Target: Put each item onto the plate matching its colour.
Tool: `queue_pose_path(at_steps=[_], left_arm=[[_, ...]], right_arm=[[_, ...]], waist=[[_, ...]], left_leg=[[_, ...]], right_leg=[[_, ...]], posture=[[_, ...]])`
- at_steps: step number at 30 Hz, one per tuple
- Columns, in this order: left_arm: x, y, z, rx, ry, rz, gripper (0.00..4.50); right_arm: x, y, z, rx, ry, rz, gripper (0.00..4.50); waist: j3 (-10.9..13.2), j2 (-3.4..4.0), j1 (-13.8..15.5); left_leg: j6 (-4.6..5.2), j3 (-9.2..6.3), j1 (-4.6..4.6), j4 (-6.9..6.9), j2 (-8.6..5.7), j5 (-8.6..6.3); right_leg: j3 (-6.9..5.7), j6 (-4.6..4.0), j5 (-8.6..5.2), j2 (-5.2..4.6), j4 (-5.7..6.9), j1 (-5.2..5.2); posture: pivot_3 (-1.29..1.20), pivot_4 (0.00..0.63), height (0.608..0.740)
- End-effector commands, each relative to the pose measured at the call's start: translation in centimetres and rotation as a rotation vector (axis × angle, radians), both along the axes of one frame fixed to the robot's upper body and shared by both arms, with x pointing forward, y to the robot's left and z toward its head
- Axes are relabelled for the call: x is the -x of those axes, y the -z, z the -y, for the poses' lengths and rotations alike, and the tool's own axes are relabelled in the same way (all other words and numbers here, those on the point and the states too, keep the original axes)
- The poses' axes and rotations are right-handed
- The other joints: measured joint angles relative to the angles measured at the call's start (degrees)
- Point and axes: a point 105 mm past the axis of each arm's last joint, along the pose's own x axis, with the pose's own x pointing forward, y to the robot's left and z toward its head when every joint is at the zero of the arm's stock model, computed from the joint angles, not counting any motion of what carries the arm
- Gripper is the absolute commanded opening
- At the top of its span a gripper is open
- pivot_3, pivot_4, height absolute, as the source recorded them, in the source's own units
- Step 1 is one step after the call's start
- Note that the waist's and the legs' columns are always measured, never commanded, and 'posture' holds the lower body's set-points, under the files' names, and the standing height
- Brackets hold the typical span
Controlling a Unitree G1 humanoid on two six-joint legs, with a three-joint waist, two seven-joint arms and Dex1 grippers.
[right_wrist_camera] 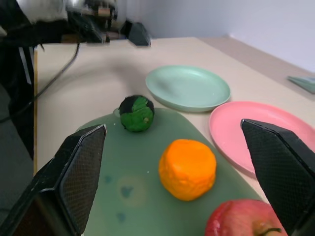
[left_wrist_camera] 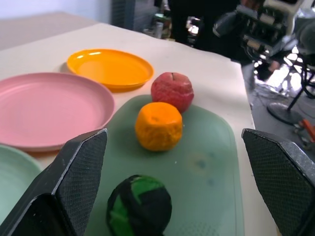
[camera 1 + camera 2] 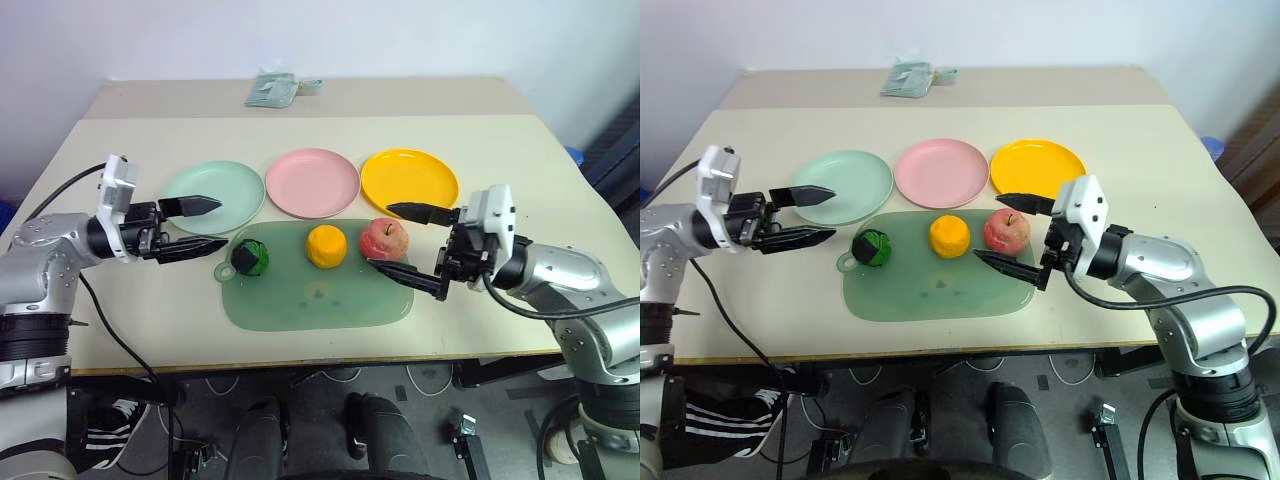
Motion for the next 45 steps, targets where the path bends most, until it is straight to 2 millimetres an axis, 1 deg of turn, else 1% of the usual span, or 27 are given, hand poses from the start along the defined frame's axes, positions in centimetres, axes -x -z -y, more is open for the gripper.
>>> queue_pose_path(at_steps=[1, 3, 6, 10, 13, 16, 19, 23, 26, 35, 42, 44, 45], left_arm=[[-0.3, -0.5, -1.2, -0.028, -0.028, 0.049, 4.5], [-0.7, 0.1, -1.2, -0.043, -0.046, 0.042, 4.5], [-1.2, 1.1, -0.6, -0.074, -0.037, 0.055, 4.5], [-1.7, 1.7, 0.5, -0.073, -0.016, 0.065, 4.5], [-2.0, 3.0, 1.3, -0.095, -0.009, 0.055, 4.5], [-2.4, 4.6, 1.5, -0.158, -0.021, 0.094, 4.5], [-2.7, 5.4, 1.7, -0.158, -0.036, 0.114, 4.5], [-2.6, 6.9, 2.2, -0.153, -0.029, 0.112, 4.5], [-2.6, 8.0, 2.1, -0.183, -0.044, 0.141, 4.5], [-2.6, 9.9, 1.9, -0.142, -0.064, 0.11, 4.5], [-2.6, 10.1, 2.1, -0.115, -0.056, 0.102, 4.5], [-2.7, 9.9, 2.1, -0.11, -0.061, 0.124, 3.97], [-2.7, 9.8, 2.1, -0.107, -0.063, 0.133, 3.97]], right_arm=[[1.3, -2.0, 0.1, 0.013, -0.053, 0.033, 4.48], [1.3, -1.5, 0.4, 0.055, -0.055, 0.015, 4.48], [1.2, -0.9, 0.5, 0.123, -0.042, 0.01, 4.48], [1.5, -1.5, -0.3, 0.143, -0.047, 0.027, 4.48], [1.7, -2.0, -0.5, 0.135, -0.047, 0.035, 4.48], [1.7, -2.2, -0.5, 0.137, -0.043, 0.035, 4.48], [1.7, -2.3, -0.4, 0.137, -0.034, 0.033, 4.48], [1.6, -2.3, -0.5, 0.135, -0.026, 0.033, 4.48], [1.6, -2.5, -0.5, 0.132, -0.024, 0.036, 4.48], [1.5, -2.8, -0.5, 0.127, -0.02, 0.049, 4.48], [1.5, -2.8, -0.4, 0.129, -0.017, 0.049, 4.48], [1.5, -2.8, -0.3, 0.129, -0.016, 0.048, 4.5], [1.5, -2.8, -0.3, 0.13, -0.015, 0.048, 4.5]], waist=[[0.0, 0.0, -0.13], [0.0, 0.0, -0.12], [0.0, 0.0, -0.06], [-0.01, -0.02, 0.42], [-0.01, -0.01, 0.75], [-0.01, -0.01, 0.92], [-0.01, -0.02, 1.13], [-0.01, -0.01, 1.19], [-0.01, -0.02, 1.16], [-0.01, -0.02, 1.17], [-0.01, -0.02, 1.15], [-0.01, -0.02, 1.15], [-0.01, -0.02, 1.15]], left_leg=[[0.0, 0.0, 0.0, 0.0, 0.01, 0.0], [0.0, 0.0, 0.01, -0.01, 0.01, 0.0], [0.0, 0.0, 0.01, -0.01, 0.01, 0.0], [0.0, 0.01, -0.01, 0.02, 0.0, 0.0], [0.0, 0.02, -0.01, 0.01, 0.0, 0.0], [0.0, 0.02, 0.0, 0.01, 0.0, 0.0], [0.0, 0.02, -0.01, 0.02, 0.0, 0.0], [0.0, 0.02, -0.01, 0.02, 0.0, 0.0], [0.0, 0.02, -0.01, 0.02, 0.0, 0.0], [0.0, 0.01, -0.01, 0.02, 0.0, 0.0], [0.0, 0.01, -0.01, 0.02, 0.0, 0.0], [0.0, 0.01, -0.01, 0.02, 0.0, 0.0], [0.0, 0.01, -0.01, 0.02, 0.0, 0.0]], right_leg=[[0.0, 0.0, 0.0, 0.01, 0.0, 0.0], [0.0, 0.0, 0.0, 0.01, 0.0, -0.02], [0.0, 0.0, 0.0, 0.0, 0.0, -0.01], [0.01, -0.01, 0.0, -0.03, -0.02, 0.0], [0.02, -0.01, 0.0, -0.02, -0.01, -0.01], [0.02, -0.01, 0.0, -0.01, -0.01, -0.01], [0.02, -0.02, 0.01, -0.02, -0.02, -0.01], [0.02, -0.02, 0.01, -0.03, -0.02, 0.0], [0.02, -0.02, 0.01, -0.03, -0.02, 0.0], [0.02, -0.02, 0.01, -0.03, -0.01, 0.0], [0.02, -0.02, 0.01, -0.03, -0.01, 0.0], [0.02, -0.02, 0.01, -0.03, -0.02, 0.0], [0.01, -0.02, 0.01, -0.03, -0.02, 0.0]], posture=[[0.0, 0.15, 0.74], [0.0, 0.15, 0.74], [0.0, 0.15, 0.74], [0.0, 0.15, 0.74], [0.0, 0.15, 0.74], [0.0, 0.15, 0.74], [0.0, 0.15, 0.74], [0.0, 0.15, 0.74], [0.0, 0.15, 0.74], [0.0, 0.15, 0.74], [0.0, 0.15, 0.74], [0.0, 0.15, 0.74], [0.0, 0.15, 0.74]])
